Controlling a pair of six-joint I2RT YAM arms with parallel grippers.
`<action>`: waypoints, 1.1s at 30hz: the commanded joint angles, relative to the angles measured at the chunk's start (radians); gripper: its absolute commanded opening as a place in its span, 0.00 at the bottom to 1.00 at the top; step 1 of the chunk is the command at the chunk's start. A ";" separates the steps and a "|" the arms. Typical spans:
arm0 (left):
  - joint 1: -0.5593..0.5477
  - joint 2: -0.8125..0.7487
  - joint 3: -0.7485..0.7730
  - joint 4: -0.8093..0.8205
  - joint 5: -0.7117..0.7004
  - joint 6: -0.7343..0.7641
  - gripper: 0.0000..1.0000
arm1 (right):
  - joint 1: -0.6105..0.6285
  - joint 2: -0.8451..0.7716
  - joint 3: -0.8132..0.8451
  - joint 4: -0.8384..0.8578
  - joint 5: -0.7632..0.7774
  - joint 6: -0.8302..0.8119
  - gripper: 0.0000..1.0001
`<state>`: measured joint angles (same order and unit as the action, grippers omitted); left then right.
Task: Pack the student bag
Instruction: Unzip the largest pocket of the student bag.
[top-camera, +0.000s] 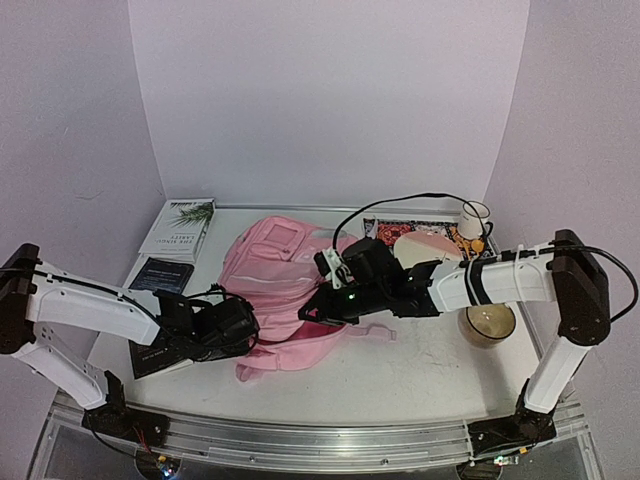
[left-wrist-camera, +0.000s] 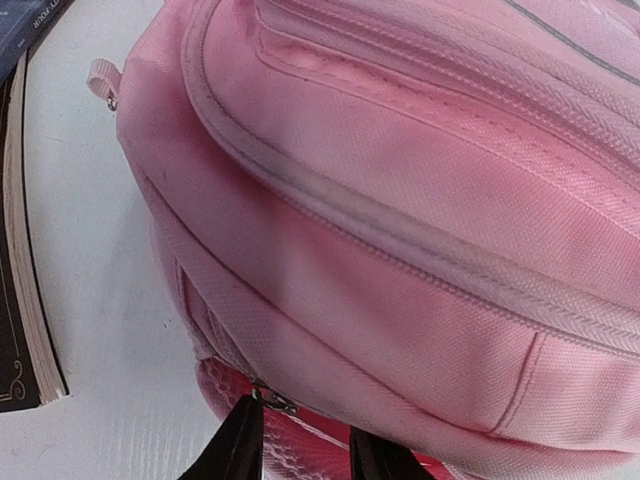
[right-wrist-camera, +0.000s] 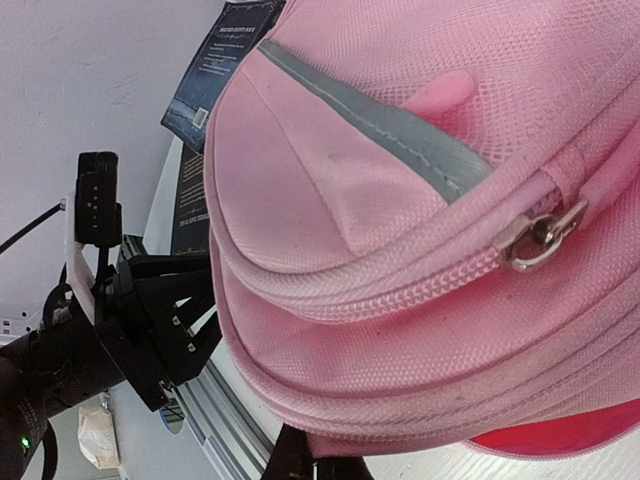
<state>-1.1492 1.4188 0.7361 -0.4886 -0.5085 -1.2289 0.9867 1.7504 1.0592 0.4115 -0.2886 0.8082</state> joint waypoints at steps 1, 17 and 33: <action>-0.003 0.002 0.017 0.079 0.040 -0.001 0.31 | -0.001 0.002 0.053 0.033 -0.025 -0.015 0.00; 0.016 0.091 -0.008 0.053 -0.094 -0.081 0.19 | -0.001 -0.020 0.026 0.039 -0.031 -0.023 0.00; 0.017 -0.141 -0.008 -0.165 -0.107 -0.049 0.00 | -0.071 -0.062 0.035 -0.104 0.118 -0.091 0.00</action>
<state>-1.1446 1.3677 0.7292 -0.5411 -0.5610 -1.3062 0.9697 1.7496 1.0599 0.3836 -0.2639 0.7729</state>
